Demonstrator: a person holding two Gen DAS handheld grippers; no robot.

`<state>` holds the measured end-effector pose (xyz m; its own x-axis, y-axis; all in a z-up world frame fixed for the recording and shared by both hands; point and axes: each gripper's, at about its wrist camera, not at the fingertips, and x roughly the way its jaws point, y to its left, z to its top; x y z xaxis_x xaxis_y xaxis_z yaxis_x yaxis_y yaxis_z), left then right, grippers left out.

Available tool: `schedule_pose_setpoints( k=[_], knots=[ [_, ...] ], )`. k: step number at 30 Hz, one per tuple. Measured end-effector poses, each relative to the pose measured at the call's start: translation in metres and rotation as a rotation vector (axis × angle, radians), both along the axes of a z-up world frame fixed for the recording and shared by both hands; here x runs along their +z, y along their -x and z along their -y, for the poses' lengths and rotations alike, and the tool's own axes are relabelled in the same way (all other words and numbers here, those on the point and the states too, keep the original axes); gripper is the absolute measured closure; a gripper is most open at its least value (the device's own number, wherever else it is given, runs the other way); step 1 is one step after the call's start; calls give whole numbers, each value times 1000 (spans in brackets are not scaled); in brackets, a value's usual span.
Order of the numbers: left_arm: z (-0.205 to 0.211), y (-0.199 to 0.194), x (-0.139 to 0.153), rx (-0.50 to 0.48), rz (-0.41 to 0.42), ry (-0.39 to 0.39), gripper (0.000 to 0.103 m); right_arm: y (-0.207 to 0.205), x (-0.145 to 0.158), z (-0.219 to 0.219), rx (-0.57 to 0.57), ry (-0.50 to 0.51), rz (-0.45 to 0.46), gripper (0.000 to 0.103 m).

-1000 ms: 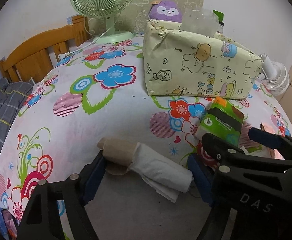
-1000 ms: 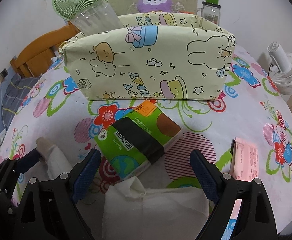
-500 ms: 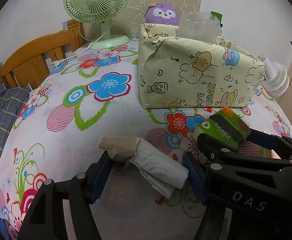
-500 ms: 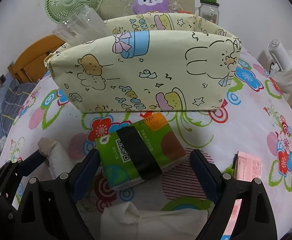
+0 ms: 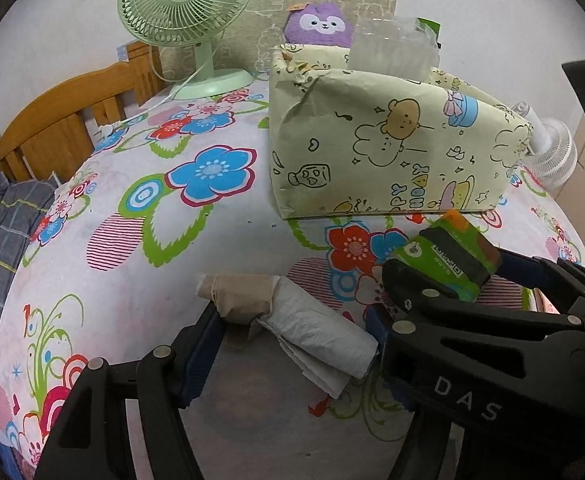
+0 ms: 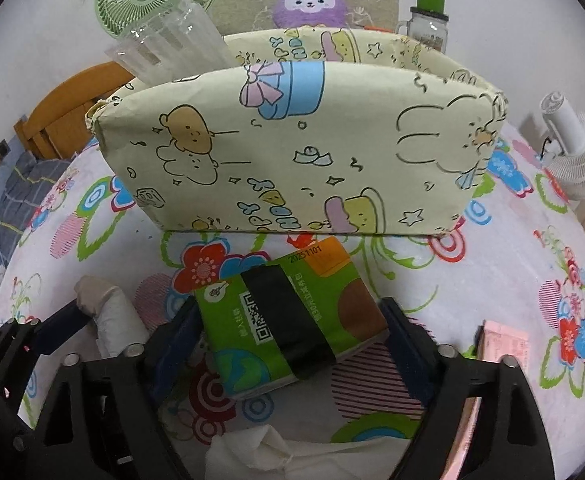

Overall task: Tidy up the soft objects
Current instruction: 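Close left tool on the white roll while right tool closes on the green tissue pack, then carry the white roll with left tool while right tool carries the green pack over the basket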

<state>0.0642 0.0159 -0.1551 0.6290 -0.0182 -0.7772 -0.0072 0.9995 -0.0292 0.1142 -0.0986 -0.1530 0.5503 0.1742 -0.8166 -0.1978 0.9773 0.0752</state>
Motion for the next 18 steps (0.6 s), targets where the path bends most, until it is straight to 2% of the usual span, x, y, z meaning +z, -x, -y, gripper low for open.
schedule_pose_setpoints(
  k=[18],
  knots=[
    [24,12,25,-44,64,-5,30,20,29,26,-37,-36,77,18]
  ],
)
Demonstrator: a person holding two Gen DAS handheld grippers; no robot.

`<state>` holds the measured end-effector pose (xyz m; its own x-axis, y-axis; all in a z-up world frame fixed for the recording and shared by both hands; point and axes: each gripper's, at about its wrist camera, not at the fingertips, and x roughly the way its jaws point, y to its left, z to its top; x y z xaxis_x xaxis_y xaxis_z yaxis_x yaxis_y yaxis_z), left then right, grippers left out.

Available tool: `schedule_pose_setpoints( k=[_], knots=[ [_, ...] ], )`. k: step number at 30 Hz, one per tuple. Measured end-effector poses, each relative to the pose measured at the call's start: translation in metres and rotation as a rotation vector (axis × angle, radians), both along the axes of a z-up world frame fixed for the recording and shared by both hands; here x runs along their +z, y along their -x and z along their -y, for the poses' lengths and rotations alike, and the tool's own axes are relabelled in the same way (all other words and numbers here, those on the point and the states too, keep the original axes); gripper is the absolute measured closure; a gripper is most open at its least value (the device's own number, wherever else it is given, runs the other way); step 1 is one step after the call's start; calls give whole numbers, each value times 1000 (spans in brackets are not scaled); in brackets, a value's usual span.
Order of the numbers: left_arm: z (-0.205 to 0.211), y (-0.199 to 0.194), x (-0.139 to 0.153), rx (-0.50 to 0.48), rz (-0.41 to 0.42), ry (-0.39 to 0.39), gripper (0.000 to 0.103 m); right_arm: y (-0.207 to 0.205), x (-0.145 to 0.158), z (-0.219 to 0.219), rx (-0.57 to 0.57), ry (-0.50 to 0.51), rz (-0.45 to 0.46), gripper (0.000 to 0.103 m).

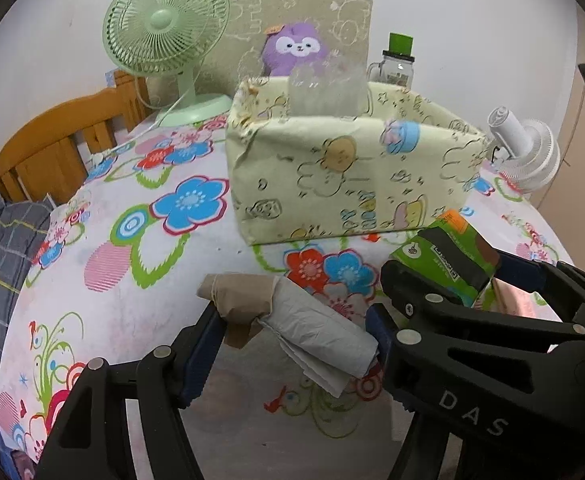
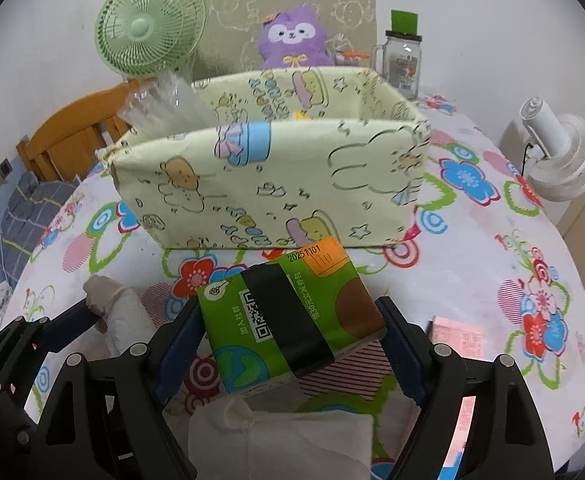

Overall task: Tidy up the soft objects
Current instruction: 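Carry the white roll with left tool while right tool carries the green pack over the basket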

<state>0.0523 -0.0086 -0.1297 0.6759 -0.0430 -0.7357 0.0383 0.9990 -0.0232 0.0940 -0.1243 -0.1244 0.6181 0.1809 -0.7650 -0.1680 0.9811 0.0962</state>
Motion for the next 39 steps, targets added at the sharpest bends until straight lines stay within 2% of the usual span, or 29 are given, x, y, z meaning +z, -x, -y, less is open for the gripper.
schedule_pose_setpoints(
  k=[15,39],
  knots=[
    [16,13,39,-33,83,-11,30,18,42,16,-30,-10,94,18],
    [29,15,82,-57,166,-19,30,24,87,30,-56,-32,176,18]
  ],
)
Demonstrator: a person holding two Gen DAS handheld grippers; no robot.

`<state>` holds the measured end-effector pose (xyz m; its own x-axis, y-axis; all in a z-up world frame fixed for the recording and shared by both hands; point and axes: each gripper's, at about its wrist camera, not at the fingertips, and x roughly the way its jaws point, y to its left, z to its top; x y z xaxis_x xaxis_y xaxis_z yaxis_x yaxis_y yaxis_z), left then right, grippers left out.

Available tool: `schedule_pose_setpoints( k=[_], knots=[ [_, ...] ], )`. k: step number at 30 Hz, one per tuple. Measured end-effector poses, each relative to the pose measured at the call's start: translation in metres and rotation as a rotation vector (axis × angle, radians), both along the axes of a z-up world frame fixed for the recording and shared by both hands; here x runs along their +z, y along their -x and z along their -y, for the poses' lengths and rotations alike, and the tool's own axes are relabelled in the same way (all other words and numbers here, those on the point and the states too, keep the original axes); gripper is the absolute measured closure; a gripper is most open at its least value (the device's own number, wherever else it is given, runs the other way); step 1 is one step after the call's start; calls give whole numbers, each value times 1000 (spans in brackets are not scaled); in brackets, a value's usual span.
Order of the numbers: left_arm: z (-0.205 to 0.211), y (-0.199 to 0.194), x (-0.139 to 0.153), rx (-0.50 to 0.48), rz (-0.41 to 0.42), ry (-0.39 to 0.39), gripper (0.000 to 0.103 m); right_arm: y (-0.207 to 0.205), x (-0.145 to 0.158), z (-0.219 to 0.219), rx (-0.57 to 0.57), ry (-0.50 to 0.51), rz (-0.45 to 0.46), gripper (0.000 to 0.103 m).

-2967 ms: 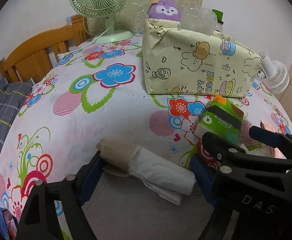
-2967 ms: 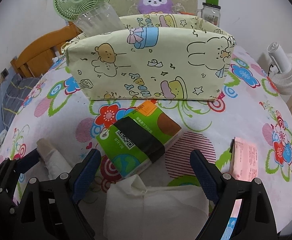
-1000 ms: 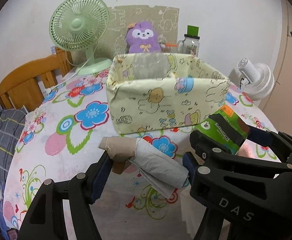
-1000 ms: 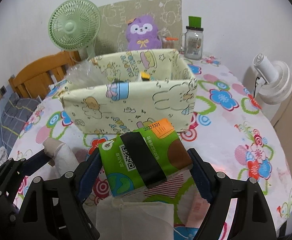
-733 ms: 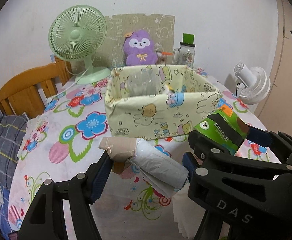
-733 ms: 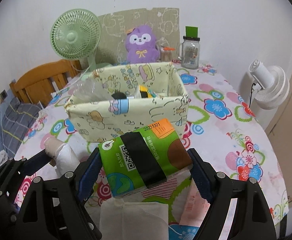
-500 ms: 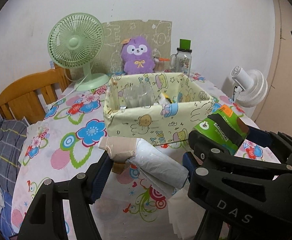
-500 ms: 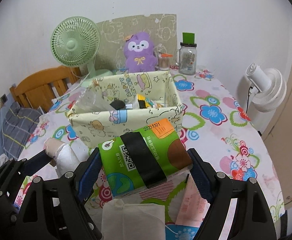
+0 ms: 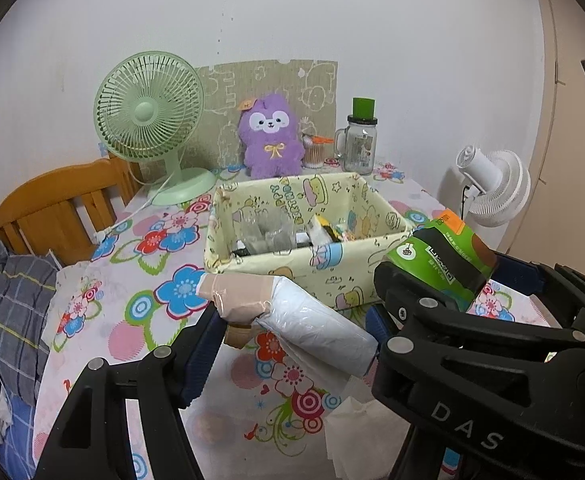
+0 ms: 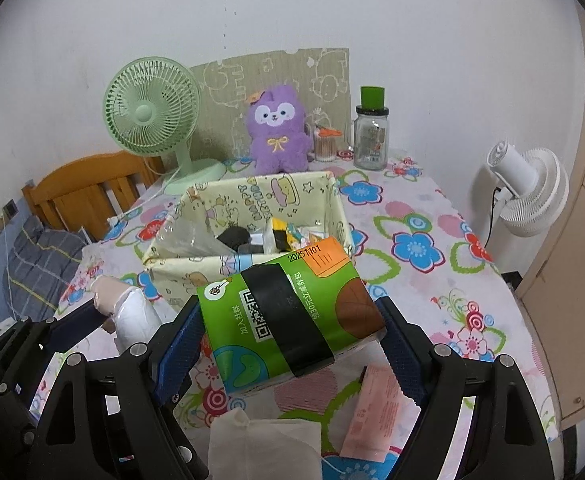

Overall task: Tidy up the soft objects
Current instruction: 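Carry the white roll with left tool while right tool carries the green pack over the basket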

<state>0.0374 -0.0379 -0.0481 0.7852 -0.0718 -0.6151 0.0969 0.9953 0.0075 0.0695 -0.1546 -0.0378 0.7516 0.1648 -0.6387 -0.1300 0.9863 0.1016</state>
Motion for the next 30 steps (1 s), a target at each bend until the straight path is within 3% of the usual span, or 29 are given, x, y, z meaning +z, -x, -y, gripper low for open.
schedule_pose_setpoints(
  k=[17,30],
  knots=[
    [0,-12,21,-4,37,1,30,-11,22,2,-6,-1,40,18],
    [-4,-38,16,17,14,-5,30,-34,22,2,-12,-11,28,18]
  ],
)
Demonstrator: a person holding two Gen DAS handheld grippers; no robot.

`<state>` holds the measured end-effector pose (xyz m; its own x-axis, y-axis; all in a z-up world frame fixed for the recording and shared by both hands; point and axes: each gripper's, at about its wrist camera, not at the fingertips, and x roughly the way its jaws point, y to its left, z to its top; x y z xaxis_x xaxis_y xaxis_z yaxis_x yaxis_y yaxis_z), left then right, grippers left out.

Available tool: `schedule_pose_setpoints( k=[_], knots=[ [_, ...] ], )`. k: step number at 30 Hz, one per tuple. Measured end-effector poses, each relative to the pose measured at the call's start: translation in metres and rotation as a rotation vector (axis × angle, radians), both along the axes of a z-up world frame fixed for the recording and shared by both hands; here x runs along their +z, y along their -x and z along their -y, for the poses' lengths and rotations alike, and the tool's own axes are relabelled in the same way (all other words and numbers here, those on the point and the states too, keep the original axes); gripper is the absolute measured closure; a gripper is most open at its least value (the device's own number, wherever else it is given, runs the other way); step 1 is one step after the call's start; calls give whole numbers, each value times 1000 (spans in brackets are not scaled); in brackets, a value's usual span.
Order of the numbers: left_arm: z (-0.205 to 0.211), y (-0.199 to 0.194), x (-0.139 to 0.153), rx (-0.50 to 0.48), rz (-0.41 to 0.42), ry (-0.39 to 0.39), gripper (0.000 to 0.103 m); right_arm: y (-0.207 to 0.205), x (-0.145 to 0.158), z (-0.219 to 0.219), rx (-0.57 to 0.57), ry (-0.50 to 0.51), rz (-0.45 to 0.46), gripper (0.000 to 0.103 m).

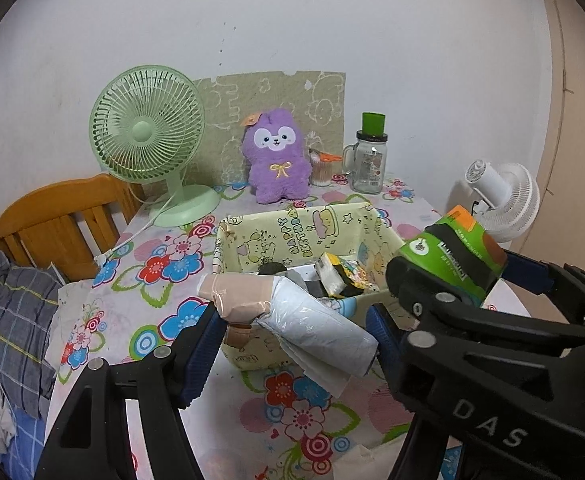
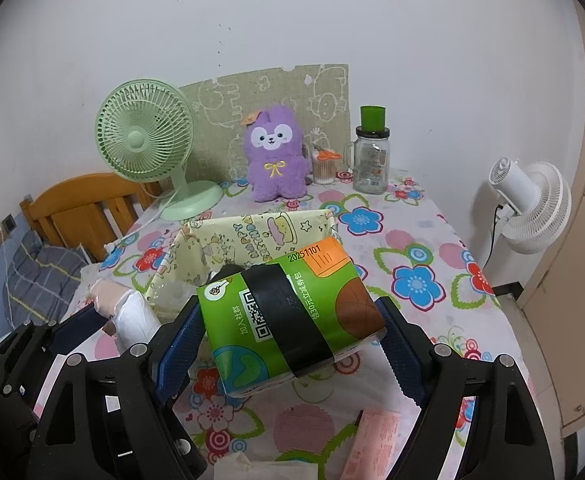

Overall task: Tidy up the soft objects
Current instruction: 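Carry the white roll with left tool while right tool carries the green pack over the basket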

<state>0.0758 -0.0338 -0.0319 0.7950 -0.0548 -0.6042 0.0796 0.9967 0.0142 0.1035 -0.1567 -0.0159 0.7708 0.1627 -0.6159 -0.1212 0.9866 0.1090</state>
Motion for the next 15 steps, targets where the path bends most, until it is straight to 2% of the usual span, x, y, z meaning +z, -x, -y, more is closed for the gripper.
schedule_pose_setpoints(
  k=[15],
  knots=[
    [0,-38,-14,8,-49,-12,30,-36,-11,-1,-1,-3,-42,18]
  ],
)
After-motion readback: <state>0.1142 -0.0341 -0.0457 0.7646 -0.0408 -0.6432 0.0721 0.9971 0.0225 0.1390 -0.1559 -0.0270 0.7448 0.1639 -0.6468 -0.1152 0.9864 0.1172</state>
